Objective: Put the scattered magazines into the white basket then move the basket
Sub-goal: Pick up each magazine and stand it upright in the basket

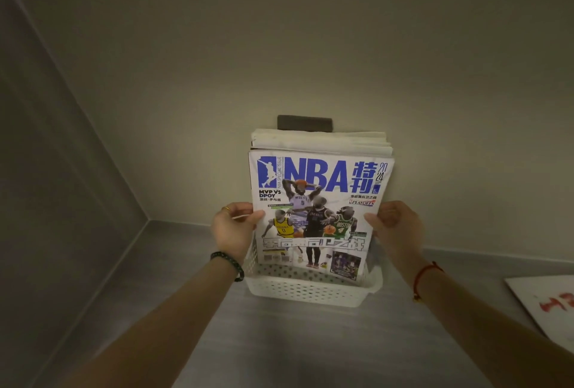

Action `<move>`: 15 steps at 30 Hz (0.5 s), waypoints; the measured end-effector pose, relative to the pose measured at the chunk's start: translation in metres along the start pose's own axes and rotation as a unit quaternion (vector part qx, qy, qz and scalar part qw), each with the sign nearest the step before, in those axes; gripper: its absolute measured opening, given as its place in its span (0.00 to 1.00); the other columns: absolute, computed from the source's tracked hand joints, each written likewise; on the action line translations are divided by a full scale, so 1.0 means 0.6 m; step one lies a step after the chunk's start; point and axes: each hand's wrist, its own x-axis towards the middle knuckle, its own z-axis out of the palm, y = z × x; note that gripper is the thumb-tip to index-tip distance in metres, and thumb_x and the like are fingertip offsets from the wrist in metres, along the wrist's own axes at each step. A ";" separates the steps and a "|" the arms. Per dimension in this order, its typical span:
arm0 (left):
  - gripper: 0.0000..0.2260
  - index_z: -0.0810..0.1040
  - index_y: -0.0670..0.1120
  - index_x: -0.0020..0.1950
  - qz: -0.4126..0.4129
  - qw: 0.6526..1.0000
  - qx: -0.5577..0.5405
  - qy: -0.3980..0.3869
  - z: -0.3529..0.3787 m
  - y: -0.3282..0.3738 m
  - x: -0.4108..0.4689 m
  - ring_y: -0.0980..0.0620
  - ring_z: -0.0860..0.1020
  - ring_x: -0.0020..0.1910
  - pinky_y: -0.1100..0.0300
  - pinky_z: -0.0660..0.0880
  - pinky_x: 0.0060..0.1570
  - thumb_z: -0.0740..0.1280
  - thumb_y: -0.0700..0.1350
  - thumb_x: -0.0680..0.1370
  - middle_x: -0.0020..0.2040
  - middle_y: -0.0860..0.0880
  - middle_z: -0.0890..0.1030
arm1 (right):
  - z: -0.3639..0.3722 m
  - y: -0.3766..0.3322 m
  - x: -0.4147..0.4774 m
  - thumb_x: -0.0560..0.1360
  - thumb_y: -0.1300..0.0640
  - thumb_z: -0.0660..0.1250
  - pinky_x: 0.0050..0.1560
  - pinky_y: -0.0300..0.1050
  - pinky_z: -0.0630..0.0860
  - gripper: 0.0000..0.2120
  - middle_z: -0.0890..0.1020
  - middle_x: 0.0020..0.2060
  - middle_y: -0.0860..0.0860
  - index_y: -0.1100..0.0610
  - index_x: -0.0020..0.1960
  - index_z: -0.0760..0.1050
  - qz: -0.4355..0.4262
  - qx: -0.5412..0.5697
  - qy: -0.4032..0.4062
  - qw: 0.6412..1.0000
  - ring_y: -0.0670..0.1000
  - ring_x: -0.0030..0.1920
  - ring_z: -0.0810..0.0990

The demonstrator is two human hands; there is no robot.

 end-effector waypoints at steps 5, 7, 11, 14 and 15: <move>0.12 0.72 0.43 0.47 0.013 0.999 -0.001 0.042 0.010 0.002 -0.010 0.44 0.79 0.43 0.57 0.77 0.41 0.72 0.37 0.69 0.42 0.45 0.80 | 0.007 0.004 0.004 0.67 0.63 0.72 0.22 0.25 0.68 0.09 0.76 0.30 0.43 0.55 0.37 0.72 0.018 0.023 0.019 0.999 0.39 0.31 0.75; 0.18 0.67 0.44 0.50 -0.008 0.998 -0.014 0.061 0.008 0.007 -0.016 0.46 0.77 0.42 0.56 0.76 0.42 0.73 0.38 0.68 0.39 0.50 0.76 | 0.007 0.007 0.005 0.67 0.63 0.72 0.25 0.30 0.70 0.08 0.76 0.32 0.46 0.57 0.40 0.73 0.035 0.024 0.017 0.999 0.40 0.32 0.74; 0.16 0.67 0.44 0.49 -0.010 0.999 0.015 0.045 0.007 0.007 -0.035 0.46 0.76 0.44 0.52 0.77 0.48 0.73 0.39 0.69 0.39 0.49 0.74 | -0.020 0.015 0.003 0.68 0.64 0.70 0.31 0.36 0.71 0.07 0.78 0.33 0.49 0.57 0.43 0.74 0.033 0.009 -0.010 0.999 0.46 0.32 0.77; 0.11 0.69 0.42 0.47 -0.010 1.000 -0.002 0.003 0.017 -0.003 -0.064 0.45 0.76 0.45 0.49 0.78 0.49 0.71 0.38 0.71 0.39 0.47 0.76 | -0.067 0.032 -0.008 0.68 0.65 0.70 0.38 0.44 0.77 0.06 0.79 0.32 0.52 0.58 0.43 0.76 0.034 0.022 -0.022 0.999 0.53 0.33 0.79; 0.10 0.70 0.42 0.46 -0.011 1.000 -0.004 -0.015 0.024 -0.006 -0.076 0.44 0.76 0.44 0.50 0.78 0.46 0.70 0.38 0.71 0.41 0.46 0.76 | -0.087 0.038 -0.013 0.68 0.66 0.70 0.38 0.45 0.78 0.05 0.79 0.32 0.54 0.59 0.43 0.76 0.035 0.028 -0.026 0.999 0.55 0.33 0.78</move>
